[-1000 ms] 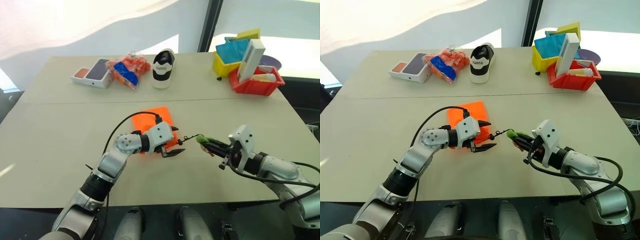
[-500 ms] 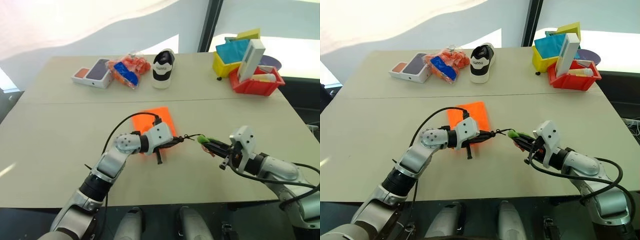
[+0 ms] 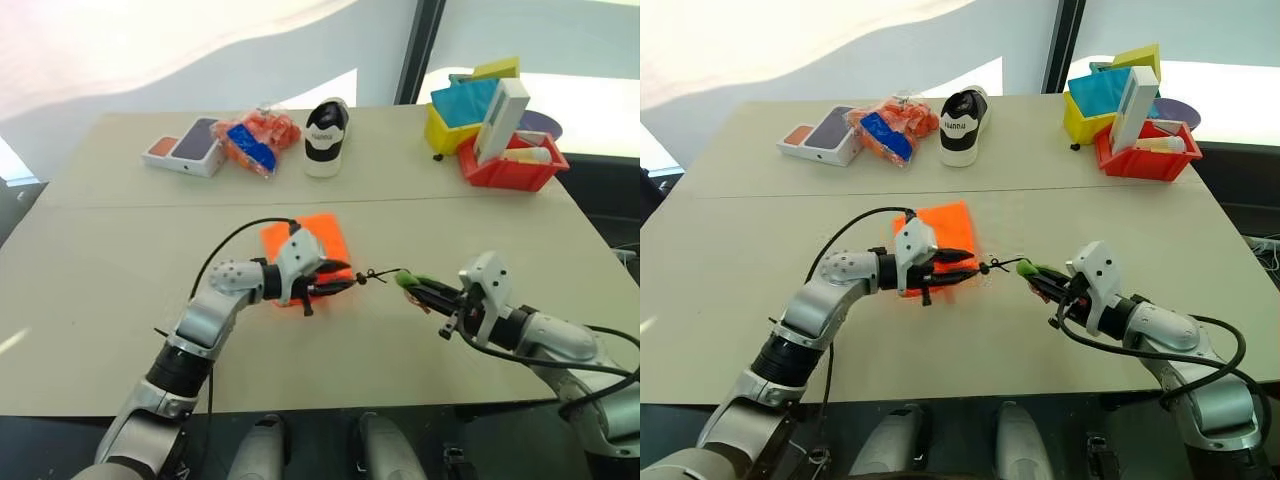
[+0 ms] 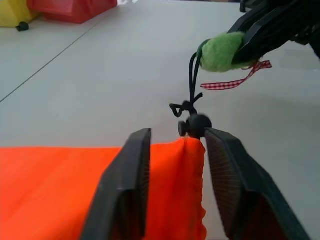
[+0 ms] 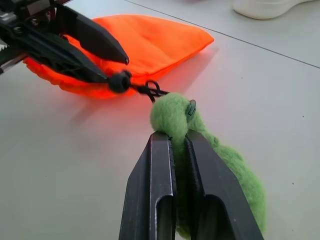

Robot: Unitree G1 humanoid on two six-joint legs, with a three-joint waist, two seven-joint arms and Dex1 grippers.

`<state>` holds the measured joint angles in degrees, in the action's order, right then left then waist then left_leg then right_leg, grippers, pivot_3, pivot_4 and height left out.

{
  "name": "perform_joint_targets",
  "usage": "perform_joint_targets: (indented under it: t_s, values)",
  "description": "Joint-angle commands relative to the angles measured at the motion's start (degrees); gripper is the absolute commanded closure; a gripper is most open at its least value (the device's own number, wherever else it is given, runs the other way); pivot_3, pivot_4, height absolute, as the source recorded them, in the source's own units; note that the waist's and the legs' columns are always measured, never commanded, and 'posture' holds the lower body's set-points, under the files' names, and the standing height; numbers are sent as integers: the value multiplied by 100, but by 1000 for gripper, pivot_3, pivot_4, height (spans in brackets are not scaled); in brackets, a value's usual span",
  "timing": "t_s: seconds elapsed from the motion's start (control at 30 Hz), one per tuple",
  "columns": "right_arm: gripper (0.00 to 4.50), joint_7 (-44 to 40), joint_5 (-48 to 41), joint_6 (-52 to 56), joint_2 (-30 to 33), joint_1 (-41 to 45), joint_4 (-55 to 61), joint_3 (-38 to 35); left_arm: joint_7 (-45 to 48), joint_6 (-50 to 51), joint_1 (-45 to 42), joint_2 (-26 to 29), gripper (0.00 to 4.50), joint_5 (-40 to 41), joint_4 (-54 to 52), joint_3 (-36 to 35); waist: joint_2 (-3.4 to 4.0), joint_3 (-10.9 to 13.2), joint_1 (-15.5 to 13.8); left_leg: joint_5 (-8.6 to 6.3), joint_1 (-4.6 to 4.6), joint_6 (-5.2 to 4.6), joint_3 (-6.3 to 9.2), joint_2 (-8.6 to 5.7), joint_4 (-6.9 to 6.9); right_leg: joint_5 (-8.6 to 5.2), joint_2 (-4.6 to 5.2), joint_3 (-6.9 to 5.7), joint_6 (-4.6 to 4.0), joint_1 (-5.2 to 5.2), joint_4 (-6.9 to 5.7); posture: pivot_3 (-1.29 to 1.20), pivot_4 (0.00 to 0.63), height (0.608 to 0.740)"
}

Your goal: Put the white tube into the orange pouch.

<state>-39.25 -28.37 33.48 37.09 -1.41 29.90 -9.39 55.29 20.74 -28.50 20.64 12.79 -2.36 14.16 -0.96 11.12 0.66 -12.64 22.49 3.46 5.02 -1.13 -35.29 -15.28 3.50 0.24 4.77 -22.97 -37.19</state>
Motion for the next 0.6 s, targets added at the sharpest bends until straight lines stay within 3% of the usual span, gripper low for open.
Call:
perform_joint_targets:
  t_s: [0.03,0.23,0.47,0.6]
  values:
    - [4500,-20,-59,-24,68,38,136,-64,228,-71,-75,115,1512,222,-202,-117,0,0,-1,0,0,0,0,0,0,0,0,0,0,0,0,0,150,740]
    - [4500,-11,-62,-25,72,16,159,-96,280,-217,-73,179,1512,128,-249,23,0,0,-2,0,0,0,0,0,0,0,0,0,-1,1,1,0,150,740]
    - [4500,44,-94,33,44,4,189,-122,-127,-1330,-14,57,1512,-749,-67,532,0,0,-6,0,0,0,0,0,0,0,1,1,-1,2,1,0,150,740]
    - [4500,171,-599,230,-194,62,153,-447,-403,-2014,94,-76,1512,-1014,61,608,0,0,-3,0,-1,0,0,0,0,0,1,1,-1,2,1,0,150,740]
